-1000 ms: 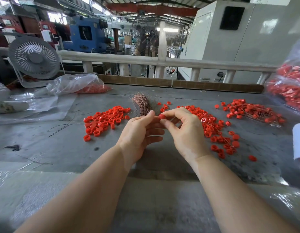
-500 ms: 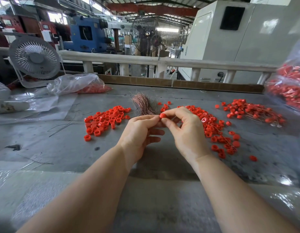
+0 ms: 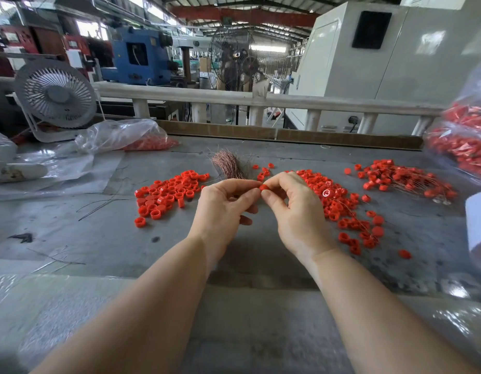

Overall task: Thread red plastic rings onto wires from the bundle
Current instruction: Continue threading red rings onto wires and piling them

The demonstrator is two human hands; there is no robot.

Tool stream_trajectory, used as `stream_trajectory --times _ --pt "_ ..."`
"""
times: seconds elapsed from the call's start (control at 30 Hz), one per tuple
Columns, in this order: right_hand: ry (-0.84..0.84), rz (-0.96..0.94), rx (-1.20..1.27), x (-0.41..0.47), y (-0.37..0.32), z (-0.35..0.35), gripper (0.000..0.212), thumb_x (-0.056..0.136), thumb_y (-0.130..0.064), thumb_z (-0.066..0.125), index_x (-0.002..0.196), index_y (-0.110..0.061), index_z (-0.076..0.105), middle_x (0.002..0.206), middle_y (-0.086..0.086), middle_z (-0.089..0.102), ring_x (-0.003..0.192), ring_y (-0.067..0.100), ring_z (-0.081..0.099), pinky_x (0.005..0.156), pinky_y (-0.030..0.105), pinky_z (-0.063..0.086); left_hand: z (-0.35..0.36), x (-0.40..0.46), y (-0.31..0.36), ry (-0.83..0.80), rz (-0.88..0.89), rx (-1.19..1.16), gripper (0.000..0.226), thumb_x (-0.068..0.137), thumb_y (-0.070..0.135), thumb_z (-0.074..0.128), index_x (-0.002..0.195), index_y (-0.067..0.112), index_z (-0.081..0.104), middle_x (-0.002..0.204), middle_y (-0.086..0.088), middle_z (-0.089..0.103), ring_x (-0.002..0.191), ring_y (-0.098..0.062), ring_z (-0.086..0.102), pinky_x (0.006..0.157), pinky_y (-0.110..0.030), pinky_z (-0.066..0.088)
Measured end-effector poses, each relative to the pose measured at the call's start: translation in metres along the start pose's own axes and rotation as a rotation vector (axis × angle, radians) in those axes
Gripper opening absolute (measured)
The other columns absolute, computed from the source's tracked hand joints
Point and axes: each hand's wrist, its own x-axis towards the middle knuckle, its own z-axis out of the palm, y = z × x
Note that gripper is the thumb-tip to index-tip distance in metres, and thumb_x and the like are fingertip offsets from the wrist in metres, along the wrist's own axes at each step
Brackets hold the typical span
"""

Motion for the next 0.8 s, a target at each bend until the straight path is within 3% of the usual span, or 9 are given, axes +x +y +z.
stream_trajectory --times 0.43,0.8 --pt "-0.053 -0.054 -0.066 -0.0003 0.001 -0.0024 0.013 0.084 -0.004 0.062 0.074 -0.008 0.055 0.072 -0.008 0.045 0.071 0.009 0.042 0.066 0.017 0.034 -0.001 0.0013 -0.0044 -0.042 0.049 0.078 0.023 0.084 -0.001 0.062 0.075 0.019 0.066 0.057 0.011 0.062 0.051 -0.002 0.055 0.045 -0.018 0.046" --pt "0.066 -0.112 -0.046 -0.0013 -0.0036 -0.0037 0.002 0.081 -0.004 0.067 0.08 -0.005 0.066 0.078 -0.002 0.056 0.073 0.017 0.053 0.068 0.031 0.045 -0.0006 0.0022 -0.002 -0.04 -0.083 -0.172 0.02 0.086 0.001 0.06 0.082 0.018 0.069 0.067 0.003 0.069 0.062 -0.005 0.063 0.05 -0.018 0.049"
